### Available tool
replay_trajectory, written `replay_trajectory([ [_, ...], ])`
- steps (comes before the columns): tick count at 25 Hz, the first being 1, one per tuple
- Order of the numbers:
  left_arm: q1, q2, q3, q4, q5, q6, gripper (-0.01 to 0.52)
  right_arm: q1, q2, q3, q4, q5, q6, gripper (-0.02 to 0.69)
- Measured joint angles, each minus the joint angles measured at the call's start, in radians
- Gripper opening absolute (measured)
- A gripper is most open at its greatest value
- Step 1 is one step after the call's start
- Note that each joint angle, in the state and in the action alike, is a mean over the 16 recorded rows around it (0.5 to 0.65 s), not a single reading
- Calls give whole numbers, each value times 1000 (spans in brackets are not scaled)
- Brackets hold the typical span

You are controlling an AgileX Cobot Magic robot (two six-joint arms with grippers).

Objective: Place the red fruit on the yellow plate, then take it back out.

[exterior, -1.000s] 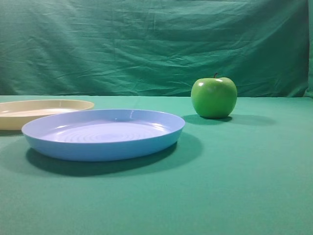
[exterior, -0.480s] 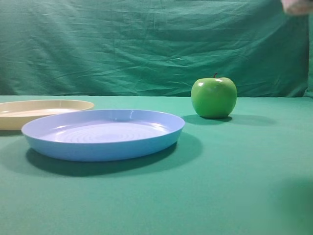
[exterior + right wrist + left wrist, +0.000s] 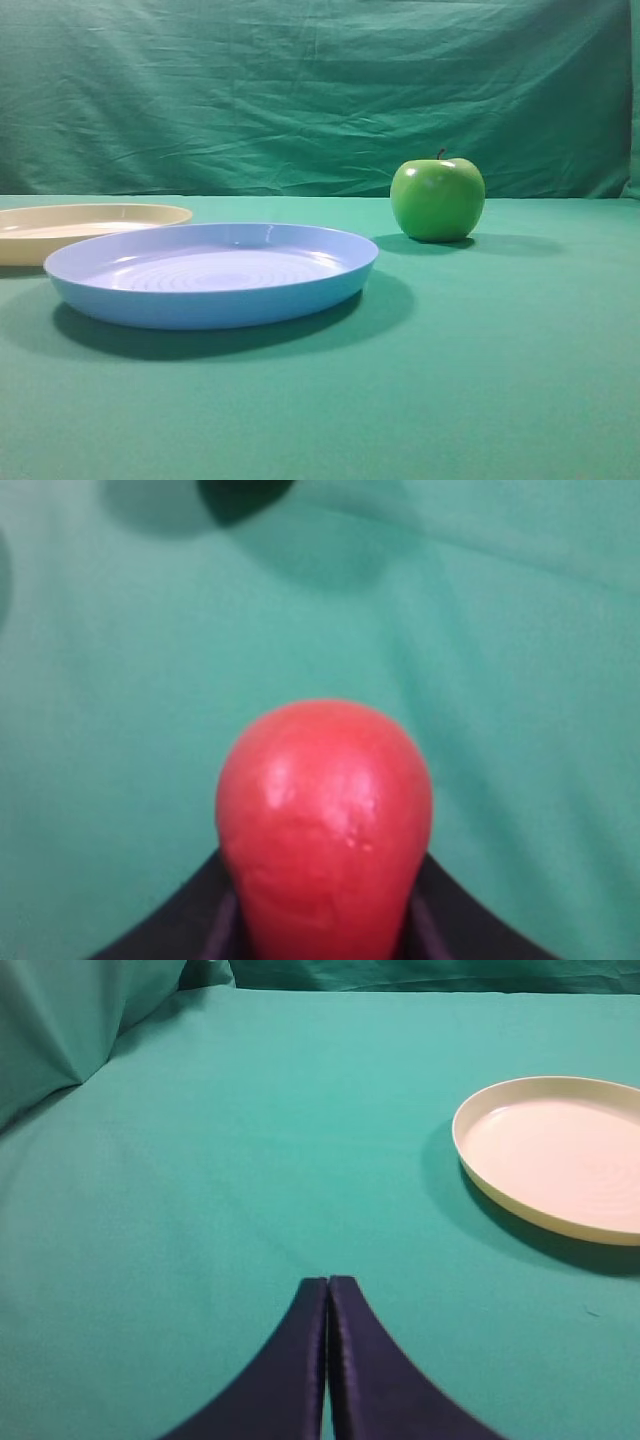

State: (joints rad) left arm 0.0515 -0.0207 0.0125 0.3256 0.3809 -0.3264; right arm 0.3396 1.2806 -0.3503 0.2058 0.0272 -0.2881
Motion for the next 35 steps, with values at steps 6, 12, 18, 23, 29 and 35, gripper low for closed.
replay_trajectory([
  [6,0,0,0,0,0,0,0,0,60,-10,30,-15,0,519],
  [12,0,0,0,0,0,0,0,0,11,-33,61,22,0,607],
  [18,0,0,0,0,0,0,0,0,-132,-116,70,174,0,508],
  [23,0,0,0,0,0,0,0,0,-293,-220,68,362,1,321],
  [29,0,0,0,0,0,0,0,0,-482,-324,66,583,4,108],
  [35,0,0,0,0,0,0,0,0,-650,-358,68,716,7,7],
])
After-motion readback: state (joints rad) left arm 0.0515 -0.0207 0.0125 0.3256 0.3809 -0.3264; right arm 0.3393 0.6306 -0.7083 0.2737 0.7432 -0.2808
